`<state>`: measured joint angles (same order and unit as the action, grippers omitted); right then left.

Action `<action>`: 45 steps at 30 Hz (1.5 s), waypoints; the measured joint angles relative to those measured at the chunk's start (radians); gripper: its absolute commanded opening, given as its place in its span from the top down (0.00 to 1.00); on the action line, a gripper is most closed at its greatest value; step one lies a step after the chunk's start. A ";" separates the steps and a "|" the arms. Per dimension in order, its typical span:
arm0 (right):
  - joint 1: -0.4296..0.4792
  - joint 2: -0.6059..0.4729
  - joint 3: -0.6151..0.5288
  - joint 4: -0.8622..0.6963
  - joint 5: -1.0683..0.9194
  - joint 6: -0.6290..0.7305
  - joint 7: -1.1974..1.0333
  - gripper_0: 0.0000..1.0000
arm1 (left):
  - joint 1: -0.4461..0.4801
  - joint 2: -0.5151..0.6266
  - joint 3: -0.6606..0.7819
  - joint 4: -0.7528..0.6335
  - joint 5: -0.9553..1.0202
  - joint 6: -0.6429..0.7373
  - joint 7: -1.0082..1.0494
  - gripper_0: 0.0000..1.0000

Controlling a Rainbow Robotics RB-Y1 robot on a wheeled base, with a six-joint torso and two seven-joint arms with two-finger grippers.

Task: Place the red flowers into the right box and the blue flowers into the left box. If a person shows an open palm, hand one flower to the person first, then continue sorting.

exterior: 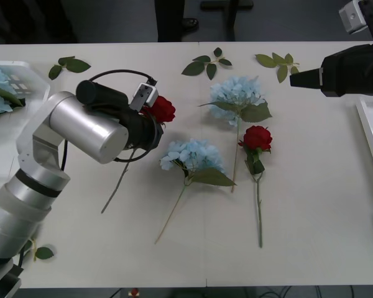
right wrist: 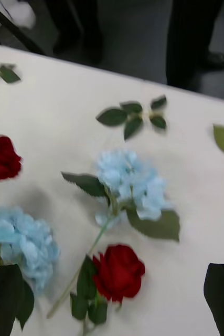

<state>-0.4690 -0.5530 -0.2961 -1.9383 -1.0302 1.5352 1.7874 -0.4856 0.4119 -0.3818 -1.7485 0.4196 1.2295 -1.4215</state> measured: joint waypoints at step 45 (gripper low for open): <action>0.200 0.059 0.158 -0.078 -0.487 -0.047 -0.166 0.00 | 0.071 -0.328 0.074 -0.055 0.816 -0.602 -0.368 1.00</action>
<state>-0.2690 -0.4942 -0.1378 -2.0167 -1.5173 1.4880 1.6211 -0.4145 0.0838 -0.3075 -1.8038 1.2352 0.6272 -1.7890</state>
